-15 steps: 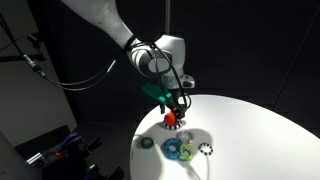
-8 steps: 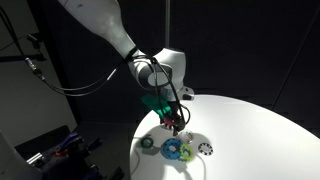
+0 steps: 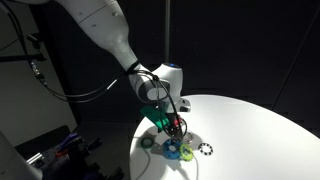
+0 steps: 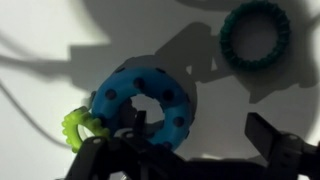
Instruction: Move the ring stacking stand to the right, pick up the blue ring and stack it on the ring stacking stand
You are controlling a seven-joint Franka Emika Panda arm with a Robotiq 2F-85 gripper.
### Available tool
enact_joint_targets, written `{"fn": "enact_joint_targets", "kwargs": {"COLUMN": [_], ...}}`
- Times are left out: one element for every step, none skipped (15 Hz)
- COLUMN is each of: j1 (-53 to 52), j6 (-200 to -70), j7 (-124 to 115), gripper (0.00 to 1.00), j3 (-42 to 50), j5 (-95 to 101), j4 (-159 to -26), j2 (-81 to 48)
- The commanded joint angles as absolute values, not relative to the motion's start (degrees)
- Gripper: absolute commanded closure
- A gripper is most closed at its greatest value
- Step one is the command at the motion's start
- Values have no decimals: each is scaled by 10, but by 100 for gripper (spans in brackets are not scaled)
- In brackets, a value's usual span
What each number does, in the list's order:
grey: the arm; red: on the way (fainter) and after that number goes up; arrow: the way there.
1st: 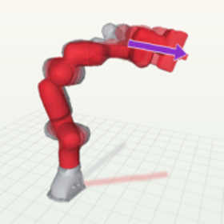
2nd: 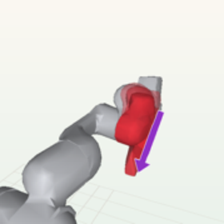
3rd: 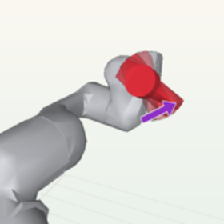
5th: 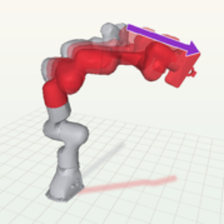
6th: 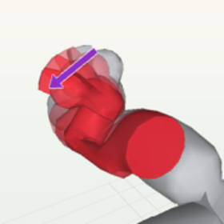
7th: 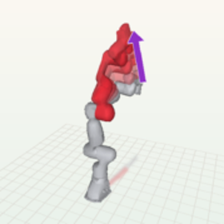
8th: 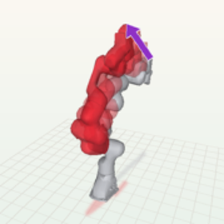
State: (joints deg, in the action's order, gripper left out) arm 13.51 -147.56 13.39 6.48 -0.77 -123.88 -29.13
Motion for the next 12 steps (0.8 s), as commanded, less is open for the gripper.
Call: {"fn": "enact_joint_targets", "kwargs": {"j1": [149, 150, 150, 150, 150, 151, 151, 151, 151, 151, 151, 151], "j6": [-1484, -1485, -1485, -1485, -1485, -1485, -1484, -1484, -1484, -1484, -1483, -1483], "j7": [149, 150, 150, 150, 150, 150, 149, 148, 148, 147, 147, 147], "gripper": [0, 0, 0, 0, 1, 25, 26, 29, 39, 49, 56, 64], "j3": [54, 53, 53, 53, 53, 54, 54, 55, 55, 55, 55, 55], "j5": [-11, -11, -10, -10, -10, -10, -9, -9, -9, -9, -9, -9], "j4": [-1230, -1230, -1230, -1230, -1230, -1230, -1229, -1229, -1228, -1228, -1228, -1228], "j2": [-305, -307, -309, -310, -311, -312, -312, -313, -314, -315, -316, -315]}}
